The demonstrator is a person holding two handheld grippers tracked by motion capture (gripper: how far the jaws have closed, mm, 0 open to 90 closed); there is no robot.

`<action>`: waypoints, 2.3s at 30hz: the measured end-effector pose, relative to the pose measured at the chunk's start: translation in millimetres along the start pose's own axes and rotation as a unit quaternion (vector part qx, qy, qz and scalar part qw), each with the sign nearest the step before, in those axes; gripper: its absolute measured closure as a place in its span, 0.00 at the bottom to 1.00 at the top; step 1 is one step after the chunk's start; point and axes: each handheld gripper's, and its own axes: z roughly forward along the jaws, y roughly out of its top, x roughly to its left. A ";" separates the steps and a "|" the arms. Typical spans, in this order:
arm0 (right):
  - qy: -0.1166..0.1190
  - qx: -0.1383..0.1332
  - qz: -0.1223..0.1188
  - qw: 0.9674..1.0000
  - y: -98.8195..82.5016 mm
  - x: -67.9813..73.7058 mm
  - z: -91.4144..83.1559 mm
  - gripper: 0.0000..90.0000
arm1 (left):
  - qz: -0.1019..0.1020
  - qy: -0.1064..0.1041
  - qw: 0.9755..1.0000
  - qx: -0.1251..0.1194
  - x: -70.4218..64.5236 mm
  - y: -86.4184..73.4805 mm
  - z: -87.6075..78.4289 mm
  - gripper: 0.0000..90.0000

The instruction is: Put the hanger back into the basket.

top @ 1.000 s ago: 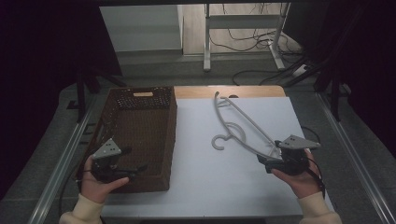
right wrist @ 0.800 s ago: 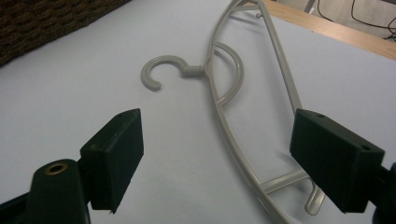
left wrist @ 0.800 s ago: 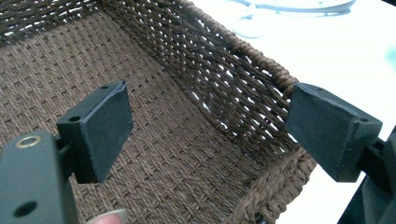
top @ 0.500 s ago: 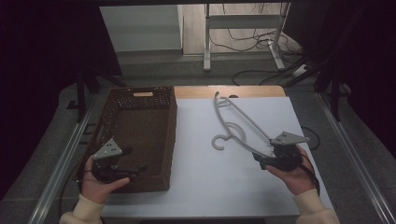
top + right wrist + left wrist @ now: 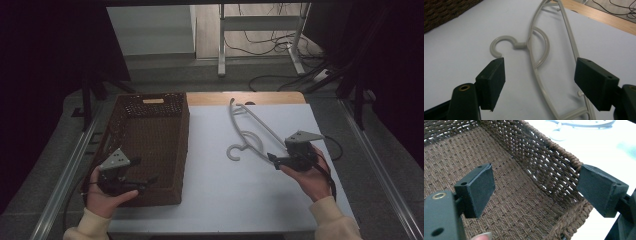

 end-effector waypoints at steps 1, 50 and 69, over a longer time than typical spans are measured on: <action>0.000 0.000 0.000 1.000 0.0 0.0 0.0 0.28 | 0.000 0.000 1.000 0.000 0.0 0.0 0.0 0.17; -0.004 0.153 -0.001 0.988 51.1 -23.5 130.0 0.52 | -0.002 -0.009 1.000 0.000 2.1 -0.2 0.4 0.17; -0.017 0.208 -0.003 0.978 47.2 -24.9 162.4 0.81 | -0.005 -0.008 1.000 -0.002 4.3 -0.6 -0.7 0.17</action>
